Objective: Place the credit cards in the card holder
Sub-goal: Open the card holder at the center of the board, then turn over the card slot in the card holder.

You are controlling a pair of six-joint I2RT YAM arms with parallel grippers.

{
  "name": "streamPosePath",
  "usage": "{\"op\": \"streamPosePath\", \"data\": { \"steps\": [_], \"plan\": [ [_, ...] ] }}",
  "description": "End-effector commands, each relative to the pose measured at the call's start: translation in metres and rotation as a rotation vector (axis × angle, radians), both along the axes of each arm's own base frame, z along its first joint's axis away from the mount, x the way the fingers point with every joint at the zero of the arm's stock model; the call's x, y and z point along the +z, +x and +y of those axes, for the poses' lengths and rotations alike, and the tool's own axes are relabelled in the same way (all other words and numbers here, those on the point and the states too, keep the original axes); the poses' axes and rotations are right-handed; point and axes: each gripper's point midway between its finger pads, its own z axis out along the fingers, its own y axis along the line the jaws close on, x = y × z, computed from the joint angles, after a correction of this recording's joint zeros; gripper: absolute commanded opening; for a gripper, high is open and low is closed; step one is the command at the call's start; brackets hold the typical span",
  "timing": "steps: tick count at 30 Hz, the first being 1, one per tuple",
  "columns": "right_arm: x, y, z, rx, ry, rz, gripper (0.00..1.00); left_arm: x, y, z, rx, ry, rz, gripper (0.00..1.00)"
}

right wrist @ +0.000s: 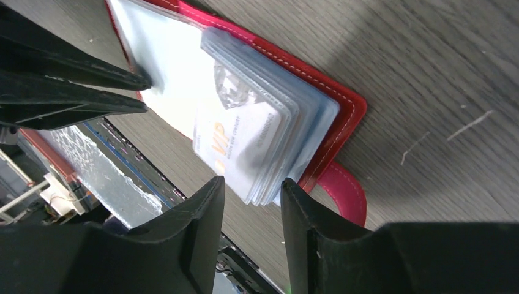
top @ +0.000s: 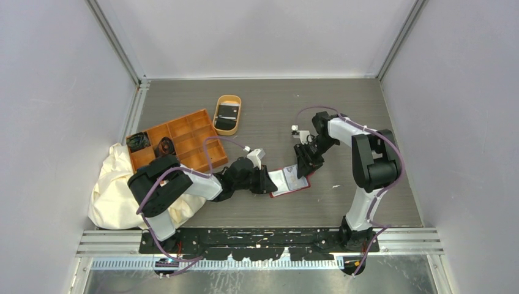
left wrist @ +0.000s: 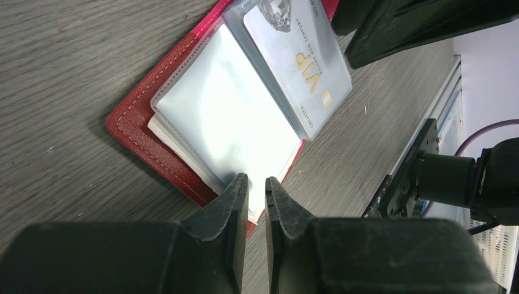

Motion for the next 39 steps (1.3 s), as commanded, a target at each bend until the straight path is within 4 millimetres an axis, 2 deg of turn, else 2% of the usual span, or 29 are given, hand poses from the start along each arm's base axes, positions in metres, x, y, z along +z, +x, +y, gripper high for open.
{"op": "streamPosePath", "data": {
  "steps": [1,9,13,19,28,30,34,39],
  "plan": [
    [-0.002,-0.005,0.002,0.001,0.013,0.045,0.44,0.012,0.006,-0.005,0.0,-0.024,-0.016,0.18],
    [-0.021,-0.008,-0.001,-0.007,-0.027,0.11,0.45,0.007,0.002,-0.004,-0.015,-0.02,-0.002,0.18],
    [-0.021,-0.009,0.002,-0.011,-0.009,0.13,0.46,0.004,0.0,-0.005,-0.024,-0.016,0.005,0.18],
    [0.013,-0.013,0.029,0.015,0.203,0.163,0.45,-0.002,0.0,-0.005,-0.031,-0.001,0.01,0.18],
    [0.048,-0.01,0.054,0.044,0.35,0.184,0.45,-0.002,0.008,0.004,-0.017,0.014,-0.012,0.18],
    [0.052,-0.012,0.063,0.073,0.356,0.184,0.45,0.0,0.011,0.008,-0.009,0.013,-0.018,0.18],
    [0.055,-0.028,0.09,0.169,0.366,0.203,0.45,0.008,0.016,0.017,0.012,0.003,-0.029,0.19],
    [0.053,-0.038,0.11,0.225,0.364,0.192,0.45,0.018,0.018,0.032,0.054,-0.023,-0.025,0.22]
  ]
}}
